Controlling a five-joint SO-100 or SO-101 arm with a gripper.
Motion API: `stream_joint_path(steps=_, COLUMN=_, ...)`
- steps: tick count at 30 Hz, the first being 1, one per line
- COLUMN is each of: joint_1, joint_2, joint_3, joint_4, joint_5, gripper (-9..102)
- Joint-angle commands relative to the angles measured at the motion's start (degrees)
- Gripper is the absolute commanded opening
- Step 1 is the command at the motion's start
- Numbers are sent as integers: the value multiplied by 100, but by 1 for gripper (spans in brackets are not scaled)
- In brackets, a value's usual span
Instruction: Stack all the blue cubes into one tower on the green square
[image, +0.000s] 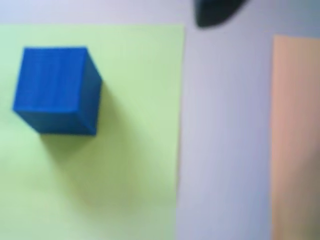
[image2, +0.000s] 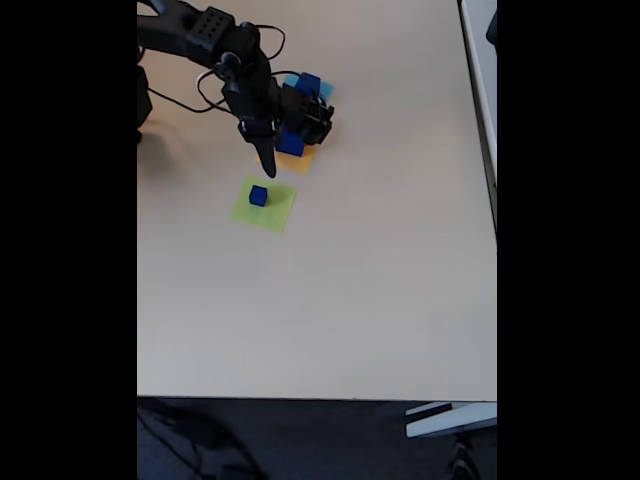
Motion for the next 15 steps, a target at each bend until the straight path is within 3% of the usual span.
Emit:
stream_joint_path(steps=1, joint_1=193, joint_2=439, joint_3=141, joint_4=-246, joint_5=-62, gripper=28)
stream_joint_path(steps=15, joint_1=26, joint_2=-378, joint_3=193, joint_4=-888, joint_5=545, gripper=29)
